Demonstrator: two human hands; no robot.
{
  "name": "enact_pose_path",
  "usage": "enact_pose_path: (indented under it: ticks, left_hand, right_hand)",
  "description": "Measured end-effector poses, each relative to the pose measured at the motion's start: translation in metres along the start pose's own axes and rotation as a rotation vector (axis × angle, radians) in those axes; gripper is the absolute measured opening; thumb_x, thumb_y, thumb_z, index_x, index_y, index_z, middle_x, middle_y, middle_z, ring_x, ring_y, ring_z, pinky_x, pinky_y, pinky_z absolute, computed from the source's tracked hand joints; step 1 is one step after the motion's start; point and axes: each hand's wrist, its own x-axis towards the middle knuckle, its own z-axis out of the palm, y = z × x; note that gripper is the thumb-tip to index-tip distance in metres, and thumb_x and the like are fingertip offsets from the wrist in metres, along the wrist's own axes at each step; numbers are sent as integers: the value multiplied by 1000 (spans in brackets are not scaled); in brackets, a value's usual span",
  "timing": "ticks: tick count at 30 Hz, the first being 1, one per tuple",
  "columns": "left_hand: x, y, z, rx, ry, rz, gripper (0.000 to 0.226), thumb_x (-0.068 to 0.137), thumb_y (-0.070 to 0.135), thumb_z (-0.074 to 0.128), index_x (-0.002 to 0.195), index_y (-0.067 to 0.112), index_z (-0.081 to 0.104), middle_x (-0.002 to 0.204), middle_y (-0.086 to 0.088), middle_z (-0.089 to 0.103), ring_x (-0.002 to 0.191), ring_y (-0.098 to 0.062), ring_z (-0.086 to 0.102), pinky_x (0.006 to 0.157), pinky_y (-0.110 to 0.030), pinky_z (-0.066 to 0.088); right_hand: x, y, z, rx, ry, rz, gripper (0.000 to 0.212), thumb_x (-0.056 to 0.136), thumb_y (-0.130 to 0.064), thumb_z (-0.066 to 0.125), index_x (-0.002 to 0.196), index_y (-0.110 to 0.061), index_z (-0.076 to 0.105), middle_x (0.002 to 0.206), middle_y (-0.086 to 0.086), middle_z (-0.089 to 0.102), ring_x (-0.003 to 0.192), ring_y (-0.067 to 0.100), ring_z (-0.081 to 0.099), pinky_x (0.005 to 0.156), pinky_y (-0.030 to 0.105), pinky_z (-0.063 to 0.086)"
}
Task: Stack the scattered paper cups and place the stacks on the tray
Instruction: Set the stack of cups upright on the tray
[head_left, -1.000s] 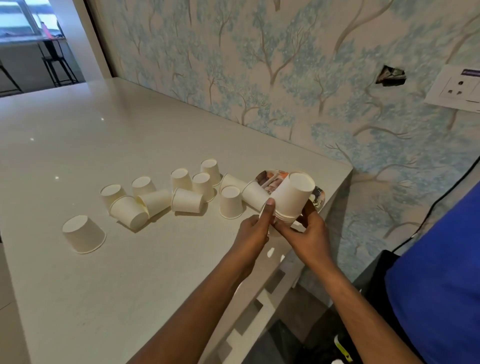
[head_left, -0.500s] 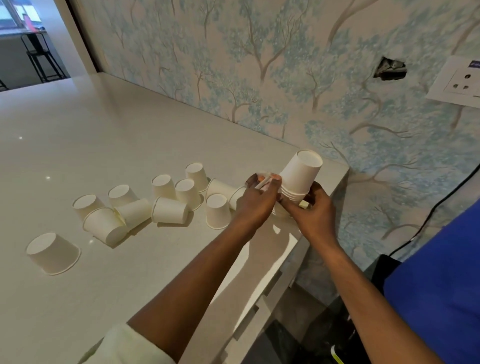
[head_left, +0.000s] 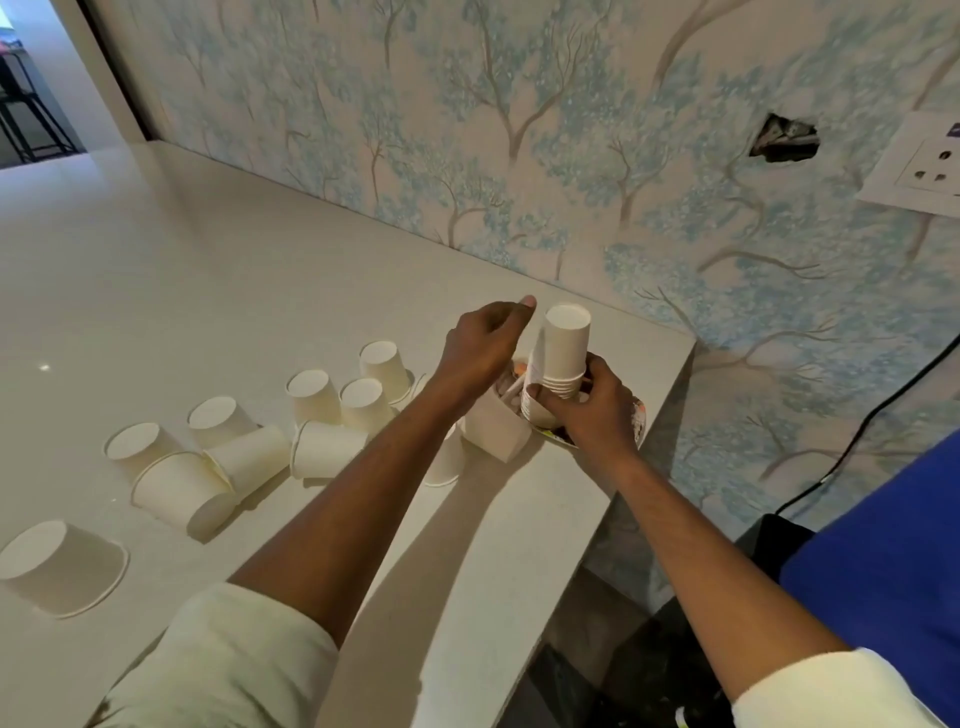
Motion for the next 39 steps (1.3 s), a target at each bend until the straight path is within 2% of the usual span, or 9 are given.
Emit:
enact_pose_path:
  ticks: [2, 4, 6, 13, 17, 23, 33, 35, 39]
  left_hand:
    - [5, 1, -1, 42, -42, 65, 60, 88, 69, 56, 131, 27, 64, 127, 2, 69, 116, -17, 65, 101, -47, 54]
    - [10, 4, 0, 94, -70, 110, 59, 90, 65, 59, 135, 27, 61, 131, 0, 68, 120, -16, 62, 102, -46, 53]
    - [16, 6, 1, 136, -76, 140, 56, 91, 60, 62, 137, 27, 61, 136, -1, 65, 122, -16, 61, 104, -41, 52]
    - [29, -1, -2, 265, -81, 213, 58, 88, 50, 72, 138, 25, 61, 140, 1, 63, 118, -17, 65, 99, -28, 48]
    - [35, -1, -1, 298, -64, 234, 64, 87, 51, 72, 142, 23, 56, 138, -2, 64, 121, -18, 64, 108, -38, 46]
    - [45, -2, 1, 328, -55, 197, 66, 86, 55, 71, 140, 19, 59, 140, -2, 63, 131, -21, 55, 112, -44, 43]
    - [48, -3, 8, 345, -20, 206, 60, 89, 55, 67, 137, 20, 61, 137, 1, 64, 129, -20, 56, 112, -48, 40]
    - [46, -3, 7, 329, -25, 203, 59, 88, 54, 69, 136, 19, 62, 136, 0, 65, 125, -18, 59, 111, -47, 43]
    - [38, 1, 4, 313, -5, 182, 79, 84, 61, 70, 146, 16, 50, 144, -4, 59, 121, -21, 63, 107, -42, 47]
  right_hand:
    - [5, 0, 8, -19, -14, 5, 68, 73, -29, 93, 131, -14, 60, 109, -10, 68, 101, 12, 67, 72, 2, 48]
    - [10, 1, 16, -22, -31, 17, 72, 73, -32, 92, 135, -18, 57, 121, -4, 70, 111, 16, 66, 91, 24, 57]
    - [14, 1, 22, -41, -32, 21, 73, 73, -33, 92, 136, -18, 57, 130, 1, 69, 114, 17, 64, 98, 40, 56]
    - [17, 7, 23, -71, -138, 67, 74, 76, -20, 90, 139, -18, 51, 135, 2, 65, 118, 17, 61, 101, 36, 52]
    - [18, 20, 20, -129, -208, 98, 72, 72, -12, 91, 132, -25, 53, 128, -2, 67, 120, 20, 64, 104, 51, 55]
    - [27, 13, 19, -290, -207, 60, 64, 77, -11, 87, 133, -8, 56, 129, 11, 69, 120, 29, 65, 102, 42, 53]
    - [27, 16, 20, -285, -224, 80, 58, 83, -8, 82, 134, -7, 55, 128, 11, 68, 120, 30, 64, 103, 39, 52]
    - [28, 14, 18, -270, -245, 99, 60, 82, -7, 82, 136, -8, 54, 130, 11, 67, 123, 28, 62, 99, 33, 48]
    - [32, 6, 3, -275, -356, 140, 65, 83, -10, 82, 138, -8, 48, 133, 11, 65, 126, 28, 62, 96, 30, 46]
